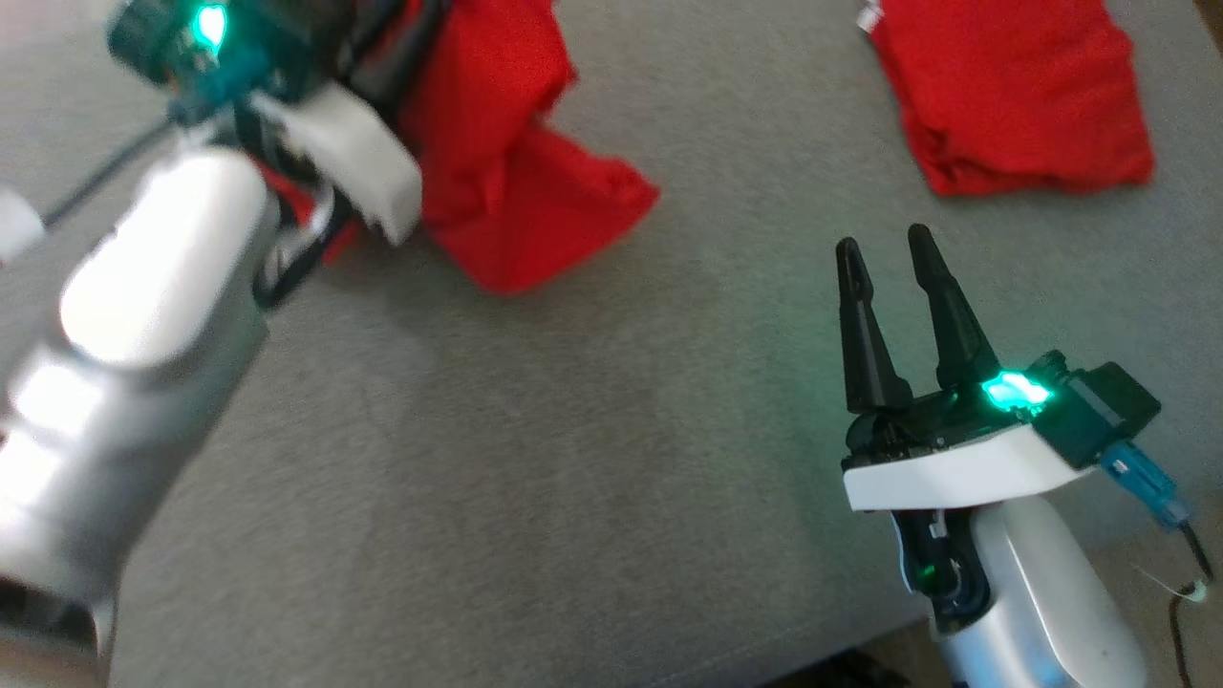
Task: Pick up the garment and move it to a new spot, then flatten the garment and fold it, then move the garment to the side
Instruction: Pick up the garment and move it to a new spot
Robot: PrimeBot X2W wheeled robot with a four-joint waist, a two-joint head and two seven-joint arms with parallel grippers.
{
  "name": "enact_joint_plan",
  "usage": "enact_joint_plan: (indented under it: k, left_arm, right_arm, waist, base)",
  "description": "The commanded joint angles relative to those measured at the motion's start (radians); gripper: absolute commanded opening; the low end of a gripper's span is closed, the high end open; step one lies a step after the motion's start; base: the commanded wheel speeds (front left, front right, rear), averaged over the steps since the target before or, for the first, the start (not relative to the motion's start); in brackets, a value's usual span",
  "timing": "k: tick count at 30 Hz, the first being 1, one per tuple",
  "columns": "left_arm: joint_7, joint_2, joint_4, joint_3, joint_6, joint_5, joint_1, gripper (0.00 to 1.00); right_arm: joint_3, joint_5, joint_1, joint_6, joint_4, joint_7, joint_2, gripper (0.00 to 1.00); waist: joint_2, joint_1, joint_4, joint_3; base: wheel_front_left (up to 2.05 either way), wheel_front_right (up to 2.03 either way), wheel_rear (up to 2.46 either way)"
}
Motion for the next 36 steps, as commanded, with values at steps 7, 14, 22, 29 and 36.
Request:
enact_joint_plan:
  k: [7,14,22,29,36]
  left_arm:
    - [-0.139,-0.019,0.148,0.023,0.008,0.047,-0.252,1.0]
    - [-0.264,-0.038,0.222,0.047,0.017,0.045,-0.235,1.0]
    - [-0.286,-0.016,0.158,0.099,0.042,0.012,-0.036,1.0]
    - [-0.287,-0.025,-0.03,0.203,0.102,0.0,0.291,1.0]
    - [-0.287,-0.075,-0.148,0.276,0.156,0.017,0.598,1.0]
  right_arm:
    - [0.039,0.023,-0.026,0.003,-0.045,-0.011,-0.002,1.0]
    - [0.011,-0.015,-0.013,0.003,-0.032,-0.011,-0.002,1.0]
    - [-0.044,-0.087,0.006,0.003,-0.009,-0.011,-0.002,1.0]
    - [-0.13,-0.152,0.042,0.003,0.015,-0.011,-0.002,1.0]
    - [-0.161,-0.175,0.096,0.003,0.038,-0.011,-0.002,1.0]
  waist:
    - [0.0,-0.0002,-0.093,0.078]
    - [0.0,-0.0002,-0.017,0.029]
    - [0.0,-0.0002,0.133,-0.064]
    - [0.0,-0.0002,0.27,-0.164]
    - [0.0,-0.0002,0.344,-0.244]
  base:
    - [0.0,0.0,0.0]
    - [0.0,0.0,0.0]
    - [0.0,0.0,0.0]
    - [0.0,0.0,0.0]
    - [0.0,0.0,0.0]
